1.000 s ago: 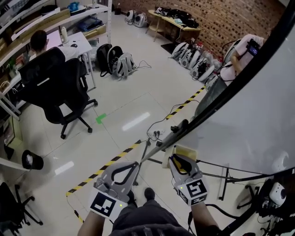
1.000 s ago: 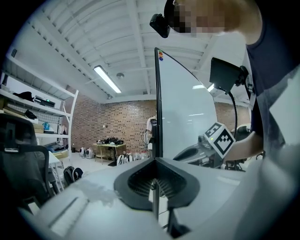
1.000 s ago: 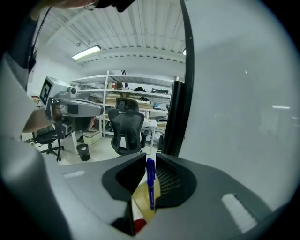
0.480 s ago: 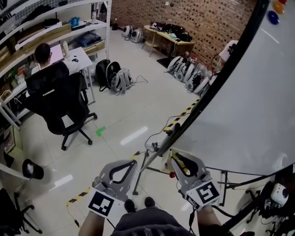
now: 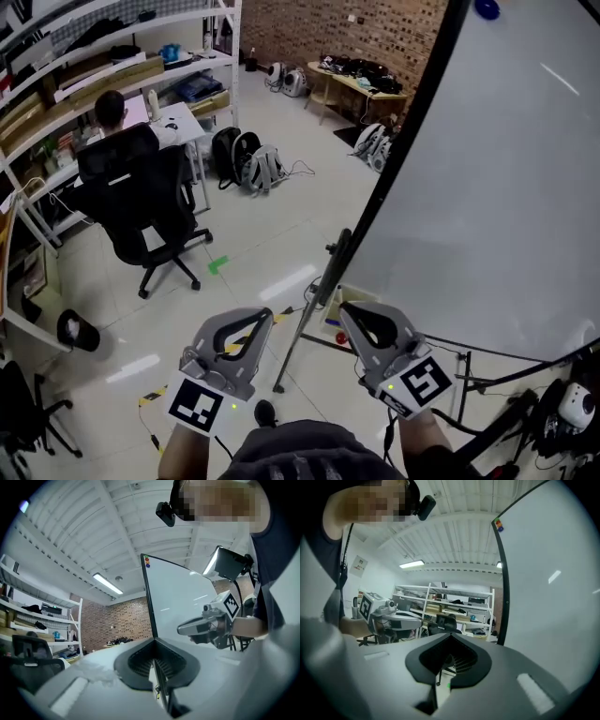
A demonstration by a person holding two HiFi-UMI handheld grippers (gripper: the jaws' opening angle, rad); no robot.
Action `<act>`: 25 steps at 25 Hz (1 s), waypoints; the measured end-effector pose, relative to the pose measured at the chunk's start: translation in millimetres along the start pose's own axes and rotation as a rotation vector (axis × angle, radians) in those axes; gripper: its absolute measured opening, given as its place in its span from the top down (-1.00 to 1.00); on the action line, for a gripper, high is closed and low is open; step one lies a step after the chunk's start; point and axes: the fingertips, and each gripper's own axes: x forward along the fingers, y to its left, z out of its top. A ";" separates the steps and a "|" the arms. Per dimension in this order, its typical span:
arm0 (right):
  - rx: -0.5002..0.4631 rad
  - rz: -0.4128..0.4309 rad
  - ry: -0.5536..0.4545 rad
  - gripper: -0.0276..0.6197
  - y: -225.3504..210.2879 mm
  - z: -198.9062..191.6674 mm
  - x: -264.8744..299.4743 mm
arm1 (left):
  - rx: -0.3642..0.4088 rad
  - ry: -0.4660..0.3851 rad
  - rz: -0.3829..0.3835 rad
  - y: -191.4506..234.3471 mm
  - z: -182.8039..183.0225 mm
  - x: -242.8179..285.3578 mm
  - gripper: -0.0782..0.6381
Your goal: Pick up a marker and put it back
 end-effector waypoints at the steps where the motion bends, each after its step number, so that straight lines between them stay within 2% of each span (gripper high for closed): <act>1: 0.004 0.018 -0.007 0.91 1.8 -1.2 -5.9 | 0.009 0.006 0.013 -7.3 2.4 -1.7 0.77; 4: 0.008 0.081 -0.029 0.91 6.3 -4.2 -25.6 | 0.020 0.014 0.057 -32.6 10.3 -2.5 0.77; 12: -0.013 0.252 -0.071 0.91 19.6 -14.3 -106.9 | -0.011 0.046 0.194 -127.9 23.1 -3.6 0.77; 16: -0.015 0.317 -0.068 0.91 24.8 -20.3 -138.5 | 0.047 0.108 0.228 -169.1 23.4 -11.8 0.77; 18: -0.010 0.346 -0.074 0.91 26.6 -22.2 -152.6 | 0.053 0.113 0.247 -187.7 27.9 -12.3 0.77; 22: 0.005 0.394 -0.098 0.91 34.9 -17.4 -169.6 | 0.076 0.138 0.285 -210.7 39.1 -24.4 0.77; 25: 0.025 0.420 -0.099 0.91 44.0 -15.6 -176.9 | 0.042 0.130 0.342 -219.8 47.6 -39.4 0.77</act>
